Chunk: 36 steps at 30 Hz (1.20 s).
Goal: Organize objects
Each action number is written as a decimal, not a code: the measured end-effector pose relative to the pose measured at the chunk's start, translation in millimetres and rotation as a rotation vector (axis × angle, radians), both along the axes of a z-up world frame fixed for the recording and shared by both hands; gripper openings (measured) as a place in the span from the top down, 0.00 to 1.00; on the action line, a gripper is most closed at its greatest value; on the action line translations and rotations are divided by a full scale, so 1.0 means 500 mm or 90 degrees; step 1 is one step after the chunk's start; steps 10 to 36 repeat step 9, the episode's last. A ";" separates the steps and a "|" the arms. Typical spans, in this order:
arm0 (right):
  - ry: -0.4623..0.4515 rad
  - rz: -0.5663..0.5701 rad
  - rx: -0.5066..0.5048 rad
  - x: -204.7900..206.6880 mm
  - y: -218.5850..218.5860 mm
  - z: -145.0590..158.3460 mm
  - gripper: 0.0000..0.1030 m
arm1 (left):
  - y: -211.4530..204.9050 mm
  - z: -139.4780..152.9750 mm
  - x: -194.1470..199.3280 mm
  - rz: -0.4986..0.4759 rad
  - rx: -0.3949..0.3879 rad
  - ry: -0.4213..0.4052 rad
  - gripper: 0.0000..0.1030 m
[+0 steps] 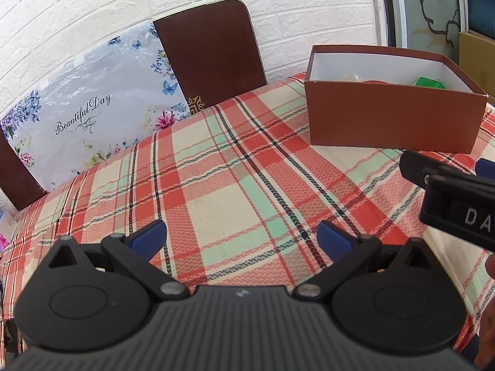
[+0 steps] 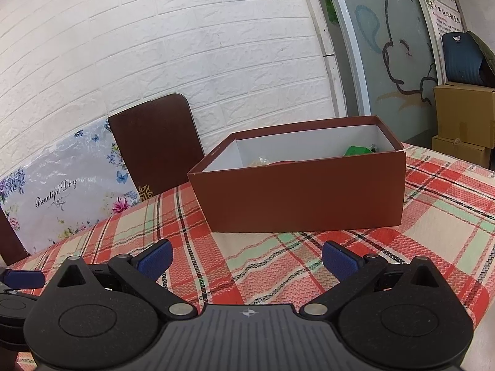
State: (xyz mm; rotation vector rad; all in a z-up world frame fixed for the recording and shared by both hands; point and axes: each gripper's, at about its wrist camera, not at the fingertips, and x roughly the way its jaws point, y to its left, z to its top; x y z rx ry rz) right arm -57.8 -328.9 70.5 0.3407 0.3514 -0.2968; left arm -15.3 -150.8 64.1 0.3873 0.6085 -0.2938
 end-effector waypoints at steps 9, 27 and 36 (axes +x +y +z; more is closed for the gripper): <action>0.002 0.000 -0.003 0.001 0.005 -0.002 0.01 | -0.001 0.001 -0.004 -0.026 -0.023 0.011 0.00; 0.002 0.000 -0.003 0.001 0.005 -0.002 0.01 | -0.001 0.001 -0.004 -0.026 -0.023 0.011 0.00; 0.002 0.000 -0.003 0.001 0.005 -0.002 0.01 | -0.001 0.001 -0.004 -0.026 -0.023 0.011 0.00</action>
